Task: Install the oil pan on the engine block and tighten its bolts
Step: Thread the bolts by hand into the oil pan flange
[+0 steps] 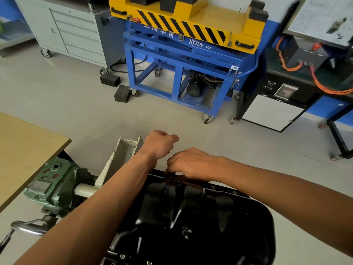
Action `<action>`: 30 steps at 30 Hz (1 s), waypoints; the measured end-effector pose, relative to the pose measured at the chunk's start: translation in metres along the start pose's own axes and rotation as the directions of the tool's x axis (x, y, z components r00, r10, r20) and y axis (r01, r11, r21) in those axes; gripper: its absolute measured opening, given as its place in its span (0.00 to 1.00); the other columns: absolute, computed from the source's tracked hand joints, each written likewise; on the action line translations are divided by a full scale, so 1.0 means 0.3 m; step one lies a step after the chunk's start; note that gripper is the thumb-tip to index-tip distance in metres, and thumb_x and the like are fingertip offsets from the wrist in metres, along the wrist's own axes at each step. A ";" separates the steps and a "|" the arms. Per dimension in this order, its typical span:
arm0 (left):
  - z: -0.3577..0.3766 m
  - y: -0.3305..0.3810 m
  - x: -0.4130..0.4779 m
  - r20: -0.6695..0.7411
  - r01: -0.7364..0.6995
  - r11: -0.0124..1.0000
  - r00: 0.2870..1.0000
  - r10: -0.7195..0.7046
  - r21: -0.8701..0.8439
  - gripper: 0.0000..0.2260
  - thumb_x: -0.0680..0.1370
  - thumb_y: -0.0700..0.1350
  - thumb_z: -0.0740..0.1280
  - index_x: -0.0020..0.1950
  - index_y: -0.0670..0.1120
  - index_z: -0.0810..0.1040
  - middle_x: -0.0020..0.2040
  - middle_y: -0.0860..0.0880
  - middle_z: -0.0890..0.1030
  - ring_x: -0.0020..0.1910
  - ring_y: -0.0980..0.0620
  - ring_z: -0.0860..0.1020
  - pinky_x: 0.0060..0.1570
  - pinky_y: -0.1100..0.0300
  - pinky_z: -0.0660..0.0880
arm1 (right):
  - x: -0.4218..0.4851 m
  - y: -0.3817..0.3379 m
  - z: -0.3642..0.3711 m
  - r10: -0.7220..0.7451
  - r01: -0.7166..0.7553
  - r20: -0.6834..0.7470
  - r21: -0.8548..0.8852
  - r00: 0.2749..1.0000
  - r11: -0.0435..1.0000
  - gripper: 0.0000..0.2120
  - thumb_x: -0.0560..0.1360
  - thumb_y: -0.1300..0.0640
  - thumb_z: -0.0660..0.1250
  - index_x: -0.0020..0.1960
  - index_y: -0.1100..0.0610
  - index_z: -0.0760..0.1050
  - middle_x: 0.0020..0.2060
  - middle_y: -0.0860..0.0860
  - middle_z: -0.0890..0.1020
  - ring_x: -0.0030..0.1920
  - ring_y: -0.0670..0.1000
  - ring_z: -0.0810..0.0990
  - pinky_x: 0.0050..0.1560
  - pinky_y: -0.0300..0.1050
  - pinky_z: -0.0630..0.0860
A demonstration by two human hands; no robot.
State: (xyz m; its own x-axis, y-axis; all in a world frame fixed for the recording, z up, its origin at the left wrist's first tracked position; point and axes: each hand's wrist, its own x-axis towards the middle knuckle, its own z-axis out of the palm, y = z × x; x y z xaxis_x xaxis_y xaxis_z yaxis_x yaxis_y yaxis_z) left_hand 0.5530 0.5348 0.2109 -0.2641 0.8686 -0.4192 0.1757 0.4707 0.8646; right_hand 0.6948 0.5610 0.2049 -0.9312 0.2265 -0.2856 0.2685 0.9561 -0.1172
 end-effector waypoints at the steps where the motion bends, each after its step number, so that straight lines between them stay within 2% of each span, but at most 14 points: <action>1: 0.003 0.001 -0.001 0.003 -0.009 1.000 1.000 0.009 0.005 0.09 0.77 0.47 0.69 0.41 0.42 0.78 0.35 0.48 0.78 0.35 0.49 0.74 0.32 0.60 0.67 | -0.004 0.000 0.004 -0.001 0.001 -0.003 0.000 1.000 1.000 0.09 0.80 0.53 0.63 0.51 0.54 0.81 0.43 0.49 0.77 0.47 0.52 0.77 0.36 0.47 0.71; 4: 0.015 0.010 0.002 0.002 -0.026 0.999 1.000 0.026 0.028 0.09 0.77 0.46 0.69 0.44 0.40 0.80 0.37 0.47 0.79 0.37 0.49 0.74 0.34 0.59 0.68 | 0.007 -0.017 0.005 0.054 -0.053 0.008 -0.082 0.998 0.995 0.14 0.81 0.50 0.61 0.45 0.57 0.79 0.40 0.50 0.75 0.46 0.54 0.77 0.34 0.46 0.66; 6: 0.008 0.015 0.000 -0.016 -0.058 0.998 0.998 0.058 0.034 0.10 0.78 0.46 0.69 0.45 0.39 0.81 0.38 0.47 0.80 0.38 0.49 0.76 0.36 0.59 0.70 | -0.020 -0.011 -0.014 0.098 -0.099 -0.022 -0.055 0.995 0.994 0.16 0.81 0.44 0.61 0.51 0.55 0.80 0.42 0.48 0.77 0.46 0.51 0.77 0.35 0.45 0.68; 7: -0.008 0.011 -0.005 -0.027 -0.089 0.995 0.996 0.090 0.047 0.09 0.77 0.47 0.70 0.44 0.41 0.81 0.38 0.48 0.81 0.38 0.49 0.77 0.38 0.58 0.71 | -0.053 0.001 -0.028 0.146 -0.145 -0.061 0.020 0.987 0.989 0.16 0.81 0.42 0.62 0.57 0.52 0.80 0.45 0.46 0.78 0.45 0.47 0.76 0.37 0.44 0.69; 9: -0.059 -0.021 -0.029 -0.041 -0.159 0.982 0.986 0.164 0.100 0.08 0.77 0.49 0.71 0.43 0.45 0.82 0.37 0.49 0.83 0.37 0.52 0.79 0.38 0.58 0.72 | -0.161 0.034 -0.041 0.328 -0.260 -0.176 0.321 0.928 0.911 0.18 0.79 0.42 0.66 0.64 0.49 0.78 0.47 0.41 0.80 0.41 0.40 0.75 0.40 0.36 0.71; 11: -0.110 -0.075 -0.060 -0.014 -0.193 0.975 0.981 0.196 0.114 0.09 0.77 0.52 0.71 0.43 0.47 0.83 0.37 0.50 0.84 0.35 0.56 0.80 0.37 0.59 0.72 | -0.296 0.048 -0.021 0.562 -0.287 -0.242 0.665 0.791 0.690 0.13 0.78 0.48 0.70 0.60 0.50 0.82 0.44 0.40 0.83 0.40 0.40 0.78 0.41 0.30 0.72; 13: -0.131 -0.118 -0.079 0.035 -0.175 0.982 0.984 0.173 0.071 0.10 0.78 0.52 0.71 0.44 0.45 0.83 0.38 0.49 0.85 0.36 0.56 0.81 0.39 0.58 0.74 | -0.403 0.028 0.024 0.722 -0.220 -0.216 0.862 0.657 0.457 0.07 0.79 0.53 0.68 0.52 0.53 0.84 0.40 0.45 0.85 0.38 0.41 0.79 0.41 0.30 0.73; 15: -0.125 -0.131 -0.080 0.088 -0.121 0.993 0.989 0.120 0.001 0.11 0.79 0.50 0.70 0.45 0.43 0.83 0.41 0.46 0.86 0.37 0.52 0.83 0.42 0.56 0.75 | -0.458 -0.024 0.073 0.803 -0.111 -0.150 0.959 0.577 0.259 0.12 0.79 0.51 0.65 0.48 0.55 0.85 0.39 0.50 0.85 0.36 0.45 0.78 0.38 0.34 0.73; 17: -0.119 -0.122 -0.077 0.140 -0.078 0.995 0.987 0.085 -0.059 0.11 0.80 0.48 0.69 0.45 0.41 0.82 0.41 0.42 0.85 0.36 0.50 0.83 0.44 0.55 0.75 | -0.480 -0.084 0.101 0.853 -0.033 -0.045 0.997 0.520 0.073 0.18 0.76 0.45 0.64 0.45 0.56 0.86 0.38 0.53 0.85 0.36 0.48 0.81 0.36 0.36 0.76; 19: -0.120 -0.121 -0.085 0.202 -0.064 0.997 0.977 0.072 -0.049 0.12 0.79 0.48 0.70 0.45 0.39 0.83 0.40 0.41 0.85 0.36 0.49 0.83 0.46 0.55 0.77 | -0.495 -0.129 0.114 0.885 0.019 0.050 0.998 0.463 -0.066 0.21 0.73 0.40 0.65 0.42 0.56 0.86 0.39 0.55 0.86 0.39 0.49 0.83 0.38 0.36 0.78; 23: -0.131 -0.142 -0.100 0.237 -0.137 0.988 0.965 0.115 0.078 0.13 0.78 0.51 0.71 0.43 0.42 0.85 0.40 0.44 0.86 0.38 0.51 0.83 0.48 0.58 0.77 | -0.523 -0.178 0.119 0.920 0.132 0.033 0.987 0.390 -0.091 0.20 0.70 0.40 0.67 0.39 0.56 0.86 0.39 0.57 0.86 0.40 0.50 0.85 0.39 0.34 0.78; 25: -0.129 -0.141 -0.102 0.191 -0.117 0.993 0.974 0.122 -0.036 0.12 0.78 0.48 0.71 0.42 0.40 0.83 0.39 0.44 0.86 0.39 0.49 0.83 0.44 0.57 0.78 | -0.523 -0.189 0.119 0.927 0.164 0.012 0.983 0.374 -0.079 0.19 0.71 0.42 0.67 0.39 0.56 0.86 0.38 0.57 0.85 0.39 0.51 0.84 0.40 0.36 0.79; 28: -0.135 -0.147 -0.106 0.023 -0.124 0.975 0.991 0.130 -0.183 0.10 0.78 0.46 0.72 0.38 0.42 0.81 0.35 0.45 0.84 0.38 0.45 0.80 0.41 0.55 0.76 | -0.520 -0.177 0.109 0.932 0.155 0.023 0.984 0.361 -0.084 0.15 0.76 0.48 0.67 0.39 0.57 0.85 0.37 0.56 0.84 0.39 0.52 0.83 0.41 0.40 0.79; 30: -0.163 -0.159 -0.128 -0.056 -0.150 0.960 0.989 0.140 -0.238 0.11 0.75 0.48 0.73 0.36 0.43 0.80 0.34 0.44 0.83 0.36 0.44 0.77 0.41 0.53 0.75 | -0.513 -0.164 0.083 0.936 0.054 -0.028 0.999 0.350 0.010 0.13 0.79 0.52 0.67 0.41 0.57 0.84 0.36 0.54 0.84 0.38 0.51 0.82 0.40 0.41 0.76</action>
State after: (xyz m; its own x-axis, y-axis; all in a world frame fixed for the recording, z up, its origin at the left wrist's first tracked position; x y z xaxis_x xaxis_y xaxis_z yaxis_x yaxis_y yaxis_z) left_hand 0.5084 0.4713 0.1995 -0.2899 0.9159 -0.2776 -0.0180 0.2848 0.9584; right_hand 0.8310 0.4743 0.2309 -0.0817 0.9797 -0.1829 0.1988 -0.1638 -0.9663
